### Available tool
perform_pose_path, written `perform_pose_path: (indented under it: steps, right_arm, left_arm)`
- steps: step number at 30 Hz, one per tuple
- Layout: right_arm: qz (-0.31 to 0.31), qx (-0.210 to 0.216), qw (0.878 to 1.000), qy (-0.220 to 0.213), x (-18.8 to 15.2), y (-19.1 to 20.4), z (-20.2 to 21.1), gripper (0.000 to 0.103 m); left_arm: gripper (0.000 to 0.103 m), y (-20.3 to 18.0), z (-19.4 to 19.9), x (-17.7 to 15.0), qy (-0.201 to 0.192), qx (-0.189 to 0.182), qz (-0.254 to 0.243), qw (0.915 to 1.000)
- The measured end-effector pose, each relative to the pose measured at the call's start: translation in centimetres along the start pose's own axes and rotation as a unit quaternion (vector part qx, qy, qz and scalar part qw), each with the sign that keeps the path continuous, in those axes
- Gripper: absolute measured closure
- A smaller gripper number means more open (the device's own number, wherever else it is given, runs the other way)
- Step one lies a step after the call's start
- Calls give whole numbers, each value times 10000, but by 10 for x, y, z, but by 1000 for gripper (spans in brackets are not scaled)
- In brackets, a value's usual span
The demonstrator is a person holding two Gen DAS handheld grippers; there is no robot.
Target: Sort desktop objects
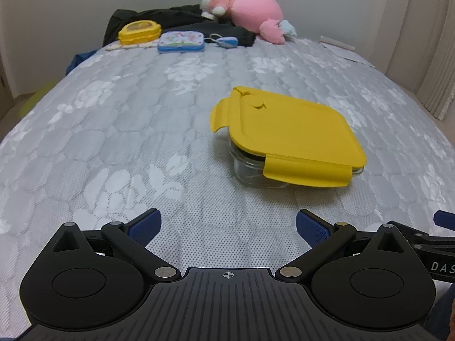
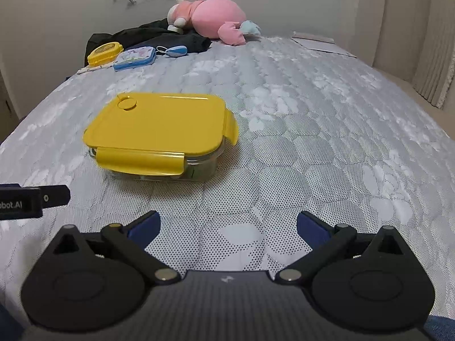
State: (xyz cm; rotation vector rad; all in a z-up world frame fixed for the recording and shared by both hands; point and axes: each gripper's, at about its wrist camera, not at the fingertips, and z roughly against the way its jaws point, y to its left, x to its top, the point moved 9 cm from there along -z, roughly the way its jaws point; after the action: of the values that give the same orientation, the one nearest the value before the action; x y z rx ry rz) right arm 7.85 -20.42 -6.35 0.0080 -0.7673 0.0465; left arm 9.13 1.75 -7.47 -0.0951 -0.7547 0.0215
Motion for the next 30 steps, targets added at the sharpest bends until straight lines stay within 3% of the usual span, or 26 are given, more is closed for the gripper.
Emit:
perform_pose_path:
  steps: [11,19,30]
  right_arm:
    - [-18,30,10000,-88,2,1,3,0]
    - [0,48,9999,-92,1,2,3,0]
    - [-9,30,10000,-71,0,3,3,0]
  left_arm:
    - [0,-11,4,0,-41,-124,-109,9999]
    - [0,-10,5,1,-110,316,-240,9992]
    - [0,-9,6,2,-101,312,-220,9992]
